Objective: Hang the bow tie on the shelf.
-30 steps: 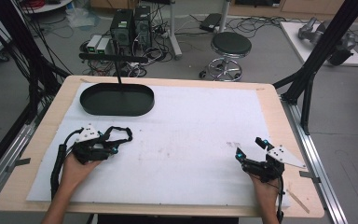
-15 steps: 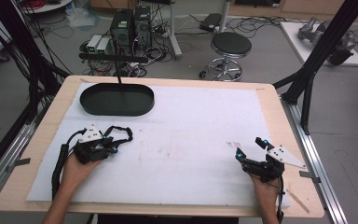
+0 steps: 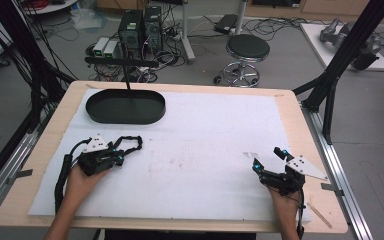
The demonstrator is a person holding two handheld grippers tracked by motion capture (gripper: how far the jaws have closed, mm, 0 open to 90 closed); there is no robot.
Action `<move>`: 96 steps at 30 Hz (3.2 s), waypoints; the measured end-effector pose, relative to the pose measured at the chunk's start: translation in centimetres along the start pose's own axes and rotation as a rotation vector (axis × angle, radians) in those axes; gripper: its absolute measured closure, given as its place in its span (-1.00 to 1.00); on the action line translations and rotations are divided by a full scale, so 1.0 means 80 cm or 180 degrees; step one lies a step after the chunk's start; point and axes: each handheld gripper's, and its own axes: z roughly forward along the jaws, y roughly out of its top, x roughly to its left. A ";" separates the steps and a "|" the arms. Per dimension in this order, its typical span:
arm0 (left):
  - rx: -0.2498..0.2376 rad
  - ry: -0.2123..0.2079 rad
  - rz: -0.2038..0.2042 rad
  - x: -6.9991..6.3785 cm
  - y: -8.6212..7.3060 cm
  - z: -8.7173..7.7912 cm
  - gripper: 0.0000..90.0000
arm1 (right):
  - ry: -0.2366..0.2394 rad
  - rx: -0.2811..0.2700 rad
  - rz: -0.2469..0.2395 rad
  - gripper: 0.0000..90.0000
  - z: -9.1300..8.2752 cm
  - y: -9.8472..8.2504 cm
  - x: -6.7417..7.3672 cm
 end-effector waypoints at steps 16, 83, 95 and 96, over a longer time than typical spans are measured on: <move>-0.0522 -0.0455 -0.0186 0.009 0.025 -0.032 0.82 | 0.0009 -0.0003 -0.0019 -0.77 0.001 0.000 -0.001; -0.0566 -0.0444 -0.0162 0.120 0.253 0.055 0.81 | 0.0028 0.0019 -0.0018 -0.77 0.001 0.000 -0.001; -0.0737 -0.0255 -0.0440 0.139 0.250 0.057 0.81 | 0.0038 0.0040 -0.0022 -0.77 0.002 0.000 0.000; -0.0764 -0.0244 -0.0462 0.140 0.250 0.056 0.81 | 0.0042 0.0039 -0.0026 -0.77 0.002 0.000 0.000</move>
